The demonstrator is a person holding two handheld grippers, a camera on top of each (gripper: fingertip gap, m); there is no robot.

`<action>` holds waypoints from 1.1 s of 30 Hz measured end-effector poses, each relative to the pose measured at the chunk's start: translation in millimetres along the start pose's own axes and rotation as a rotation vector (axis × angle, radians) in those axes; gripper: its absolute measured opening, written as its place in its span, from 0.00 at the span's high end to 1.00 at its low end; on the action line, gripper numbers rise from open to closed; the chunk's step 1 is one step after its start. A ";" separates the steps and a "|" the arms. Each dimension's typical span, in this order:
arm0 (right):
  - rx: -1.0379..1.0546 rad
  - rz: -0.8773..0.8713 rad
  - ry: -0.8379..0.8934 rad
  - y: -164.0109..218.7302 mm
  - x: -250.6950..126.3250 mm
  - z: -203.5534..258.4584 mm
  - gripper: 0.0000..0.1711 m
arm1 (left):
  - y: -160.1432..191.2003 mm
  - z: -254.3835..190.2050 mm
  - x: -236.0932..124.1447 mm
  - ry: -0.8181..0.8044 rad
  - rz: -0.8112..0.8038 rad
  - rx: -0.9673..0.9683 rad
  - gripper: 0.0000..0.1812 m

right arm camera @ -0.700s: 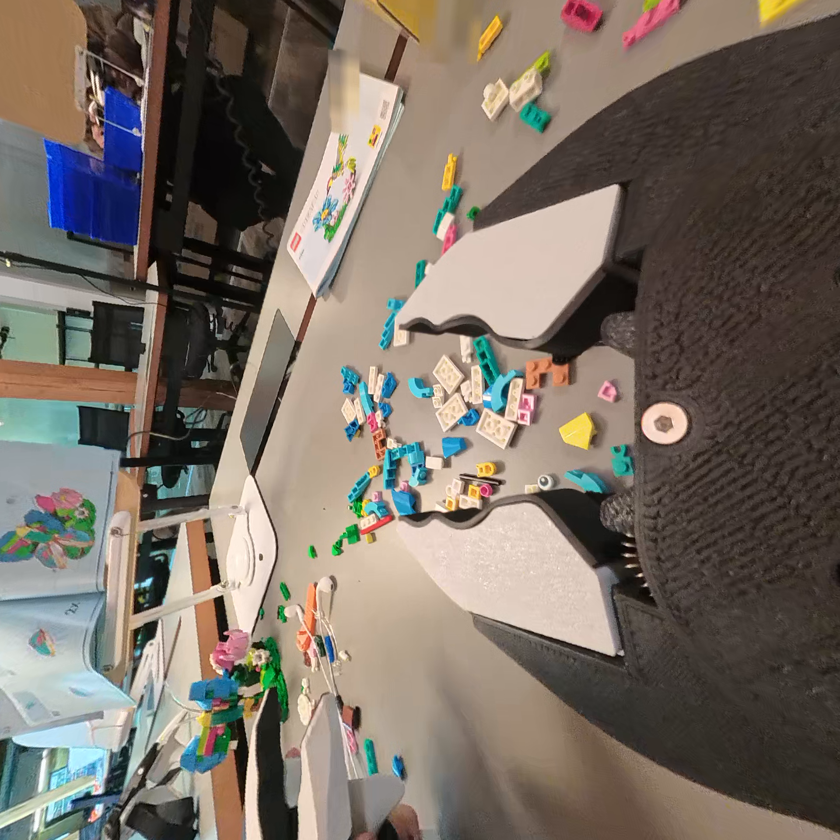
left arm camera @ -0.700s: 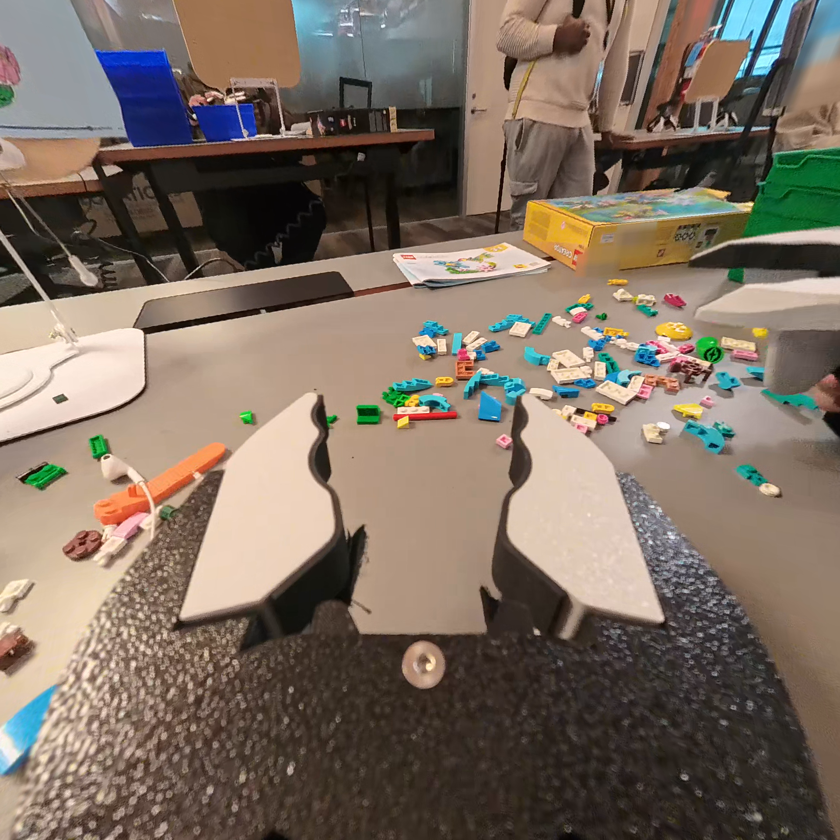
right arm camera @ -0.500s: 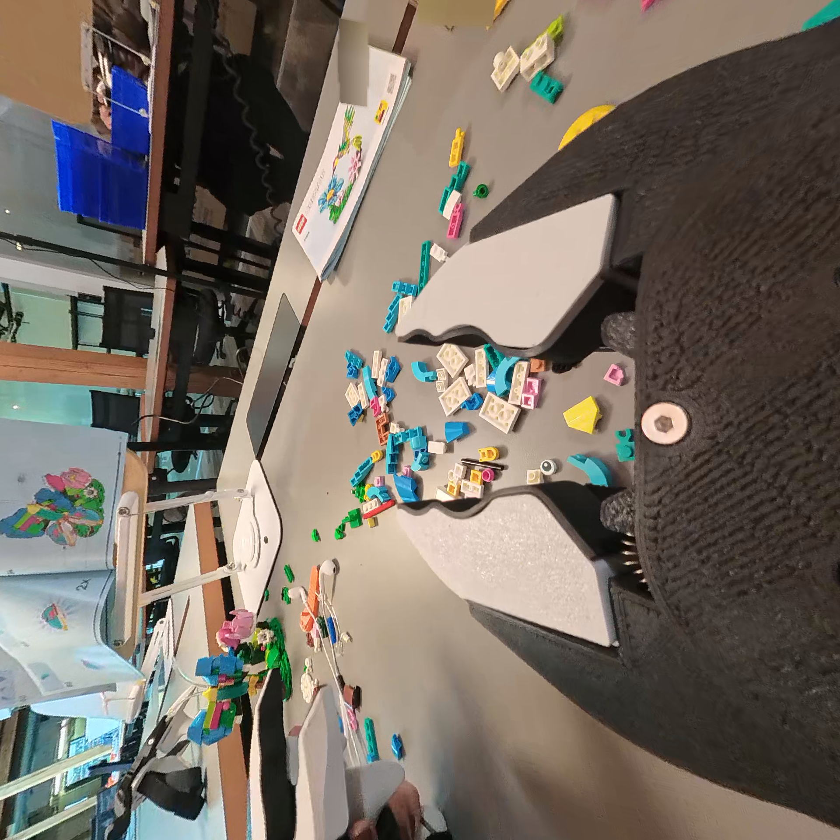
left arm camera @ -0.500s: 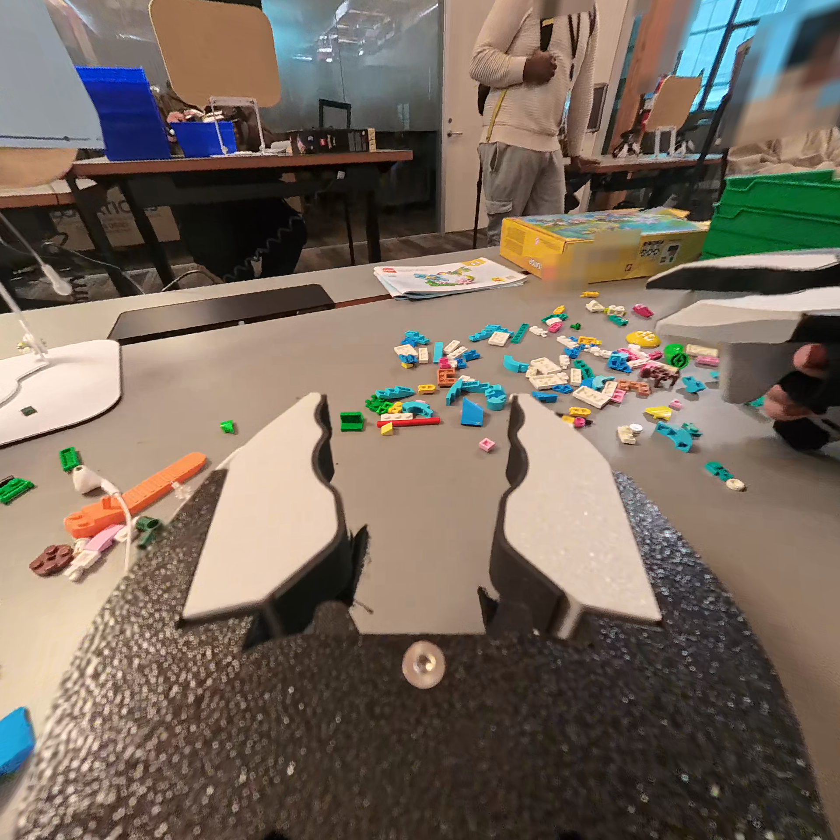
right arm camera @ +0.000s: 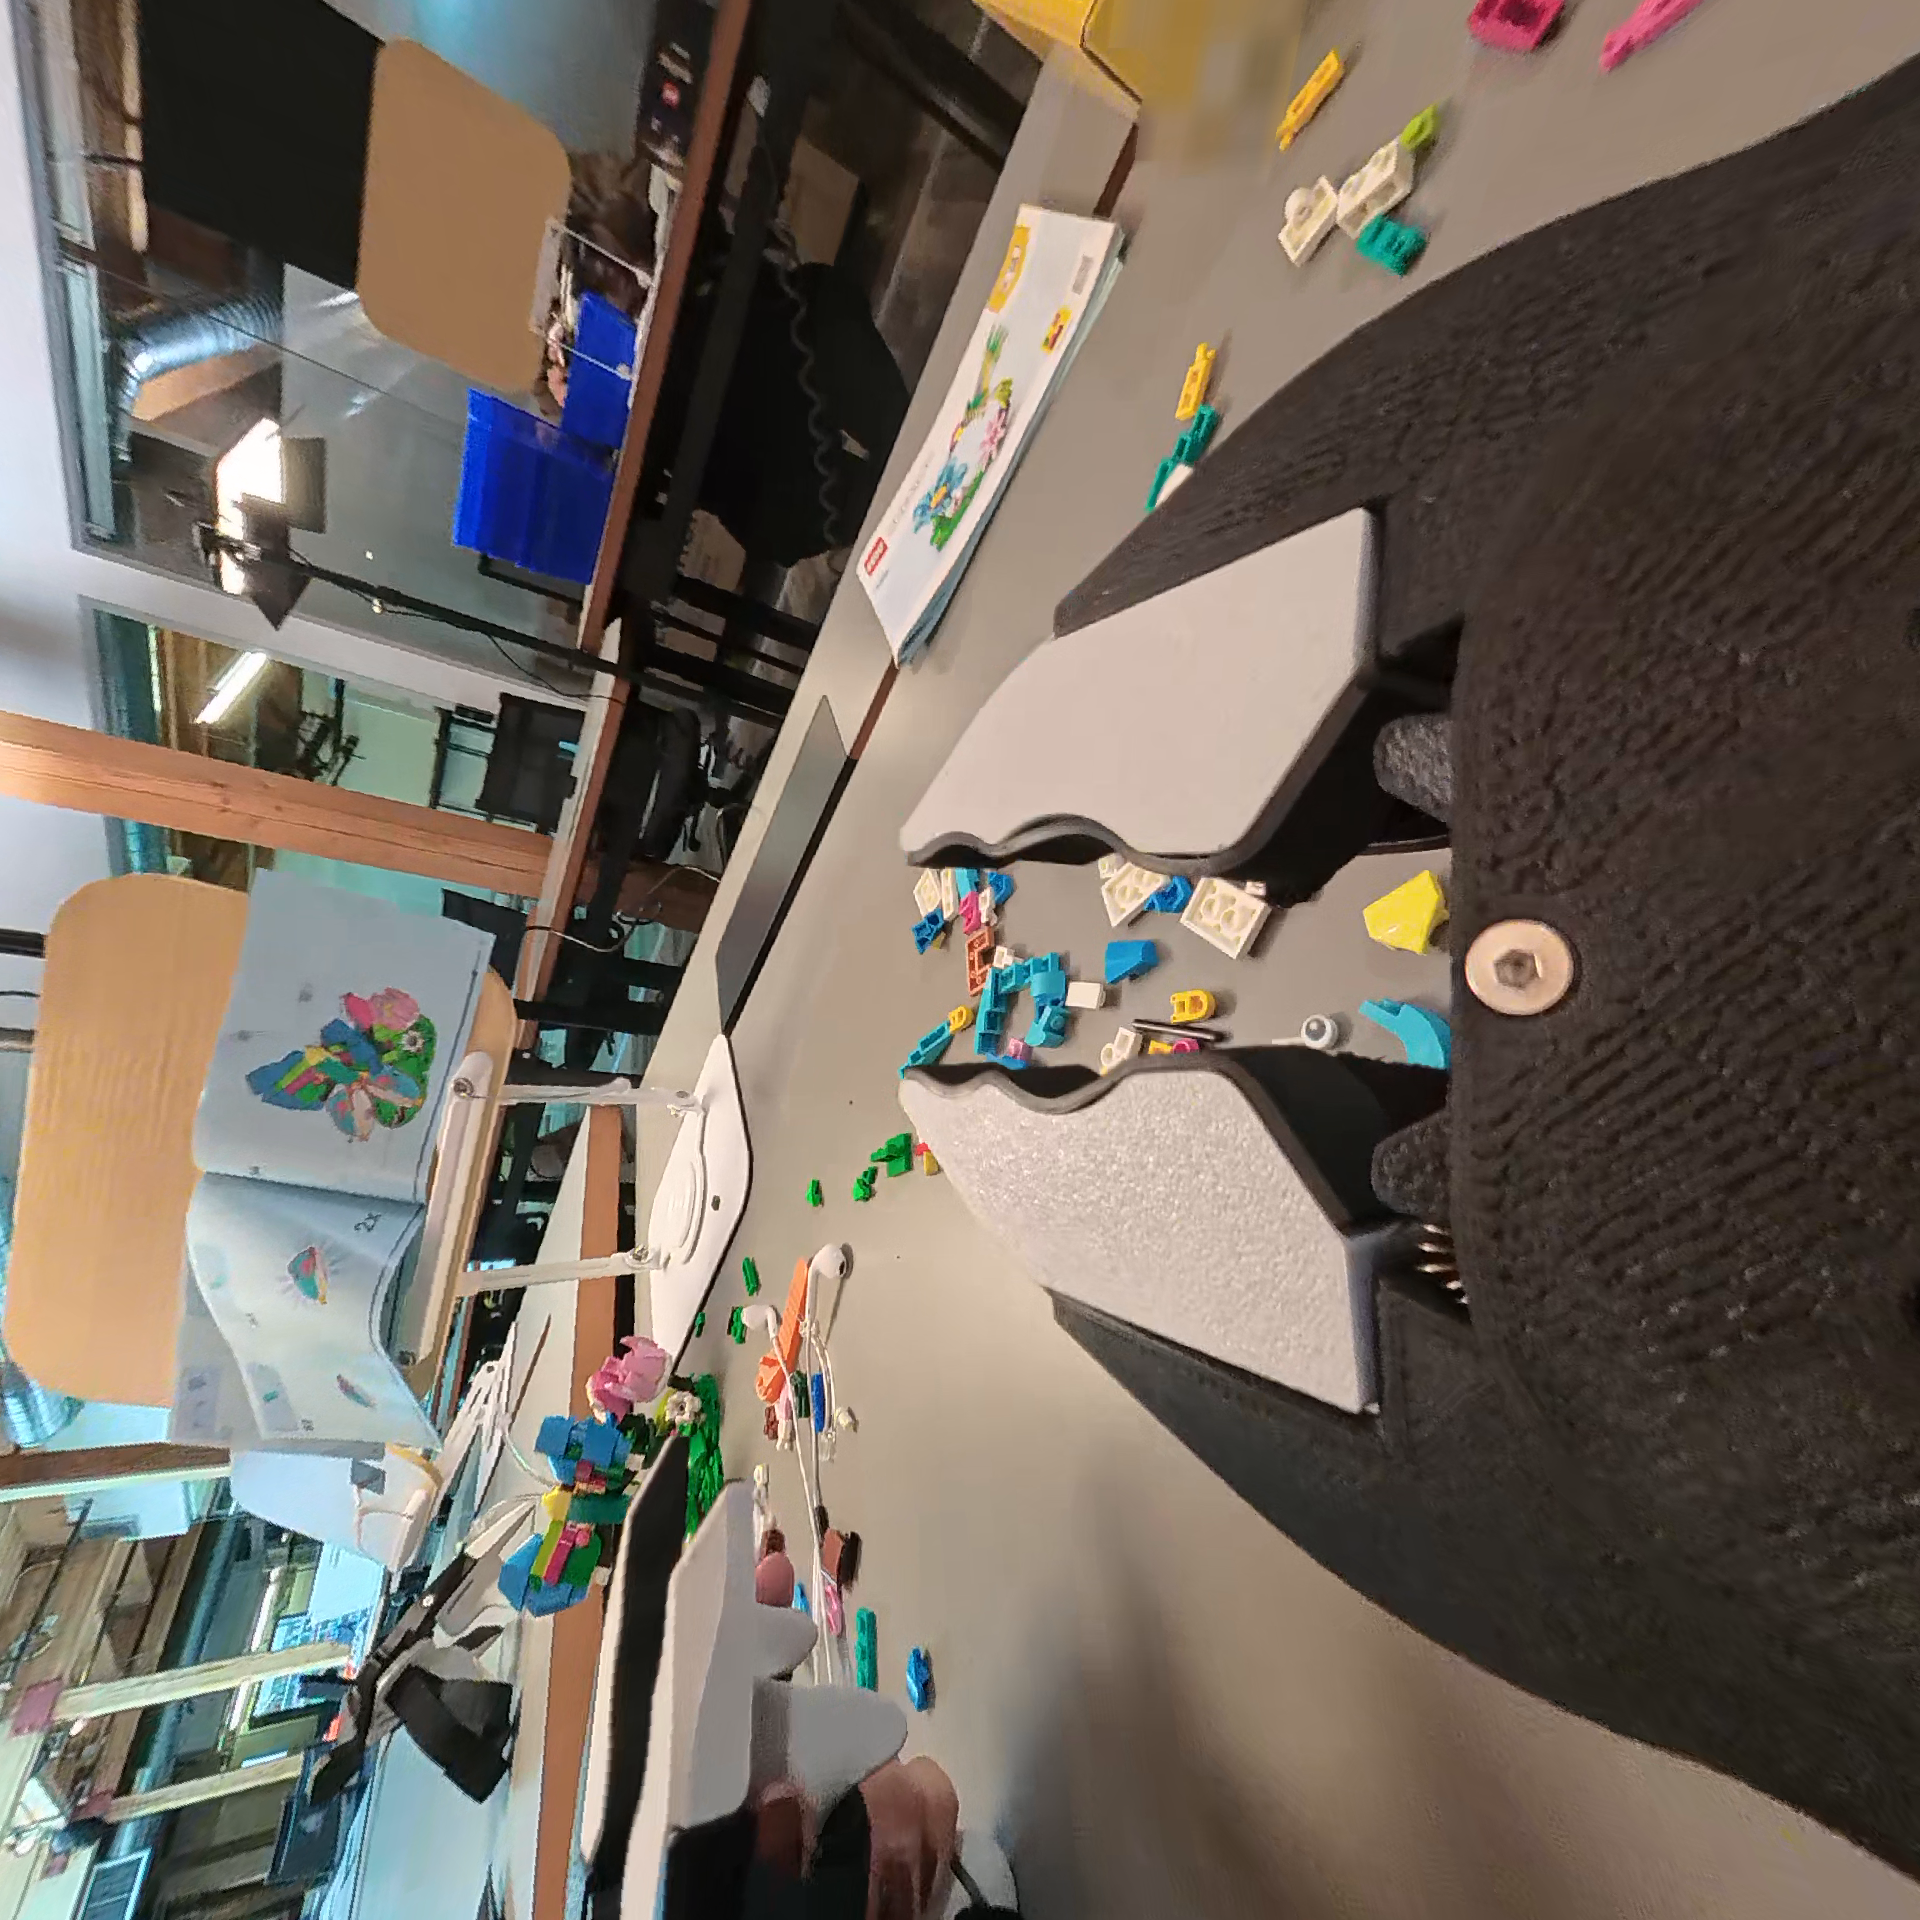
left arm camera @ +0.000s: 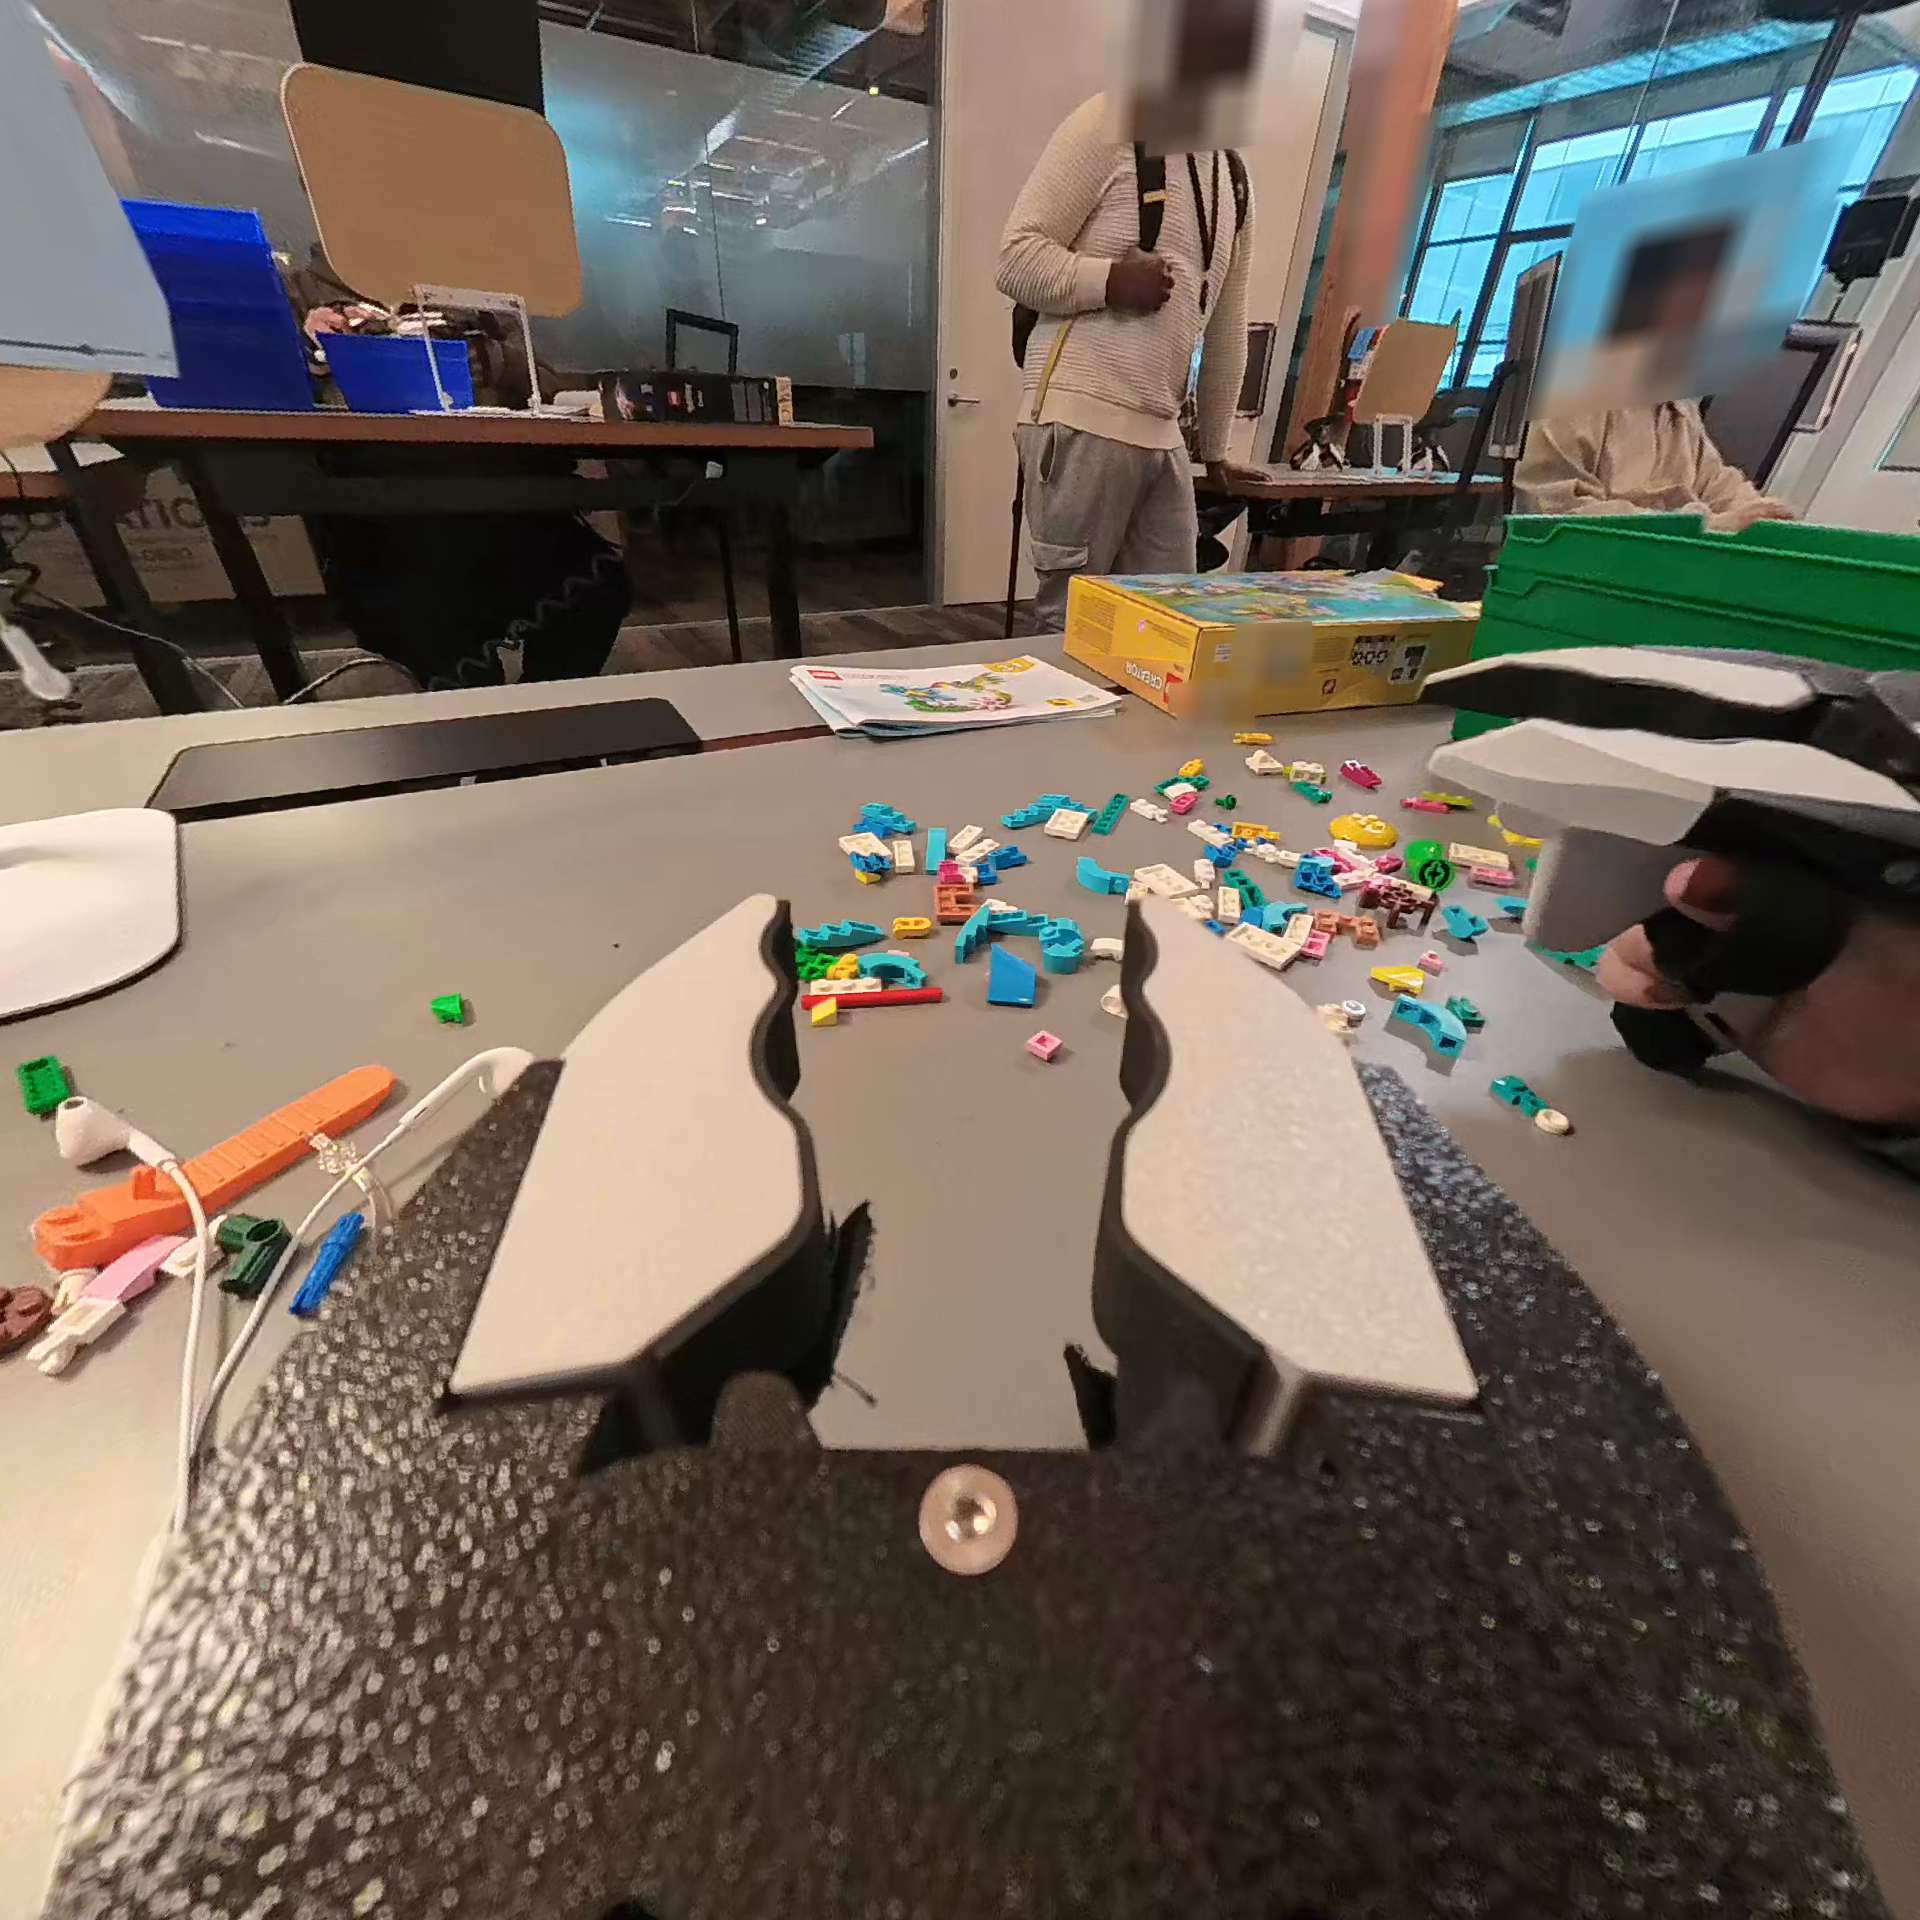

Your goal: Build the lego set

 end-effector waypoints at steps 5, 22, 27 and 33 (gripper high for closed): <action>0.014 -0.012 0.013 0.0 -1.0 -2.3 0.81 | -0.2 2.7 -0.6 -0.018 -0.006 -0.019 0.67; -0.103 0.031 0.037 2.6 2.8 -1.0 0.93 | 0.3 4.6 -0.7 -0.077 0.008 0.063 0.74; -0.124 0.025 0.048 3.0 2.1 -2.6 0.97 | 0.3 4.1 -0.8 -0.077 0.010 0.081 0.77; -0.146 0.014 0.040 3.4 3.0 -3.6 1.00 | 1.0 4.8 1.6 -0.092 0.026 0.124 0.79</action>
Point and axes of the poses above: each gripper's, where its closed fingertips meet, x out along the fingers, y out of its underside, z = x × y across the jaws, the point moved 8 cm from there along -x, back along the fingers, and after that the axes turned 1 degree about -z, right-handed, at the moved point
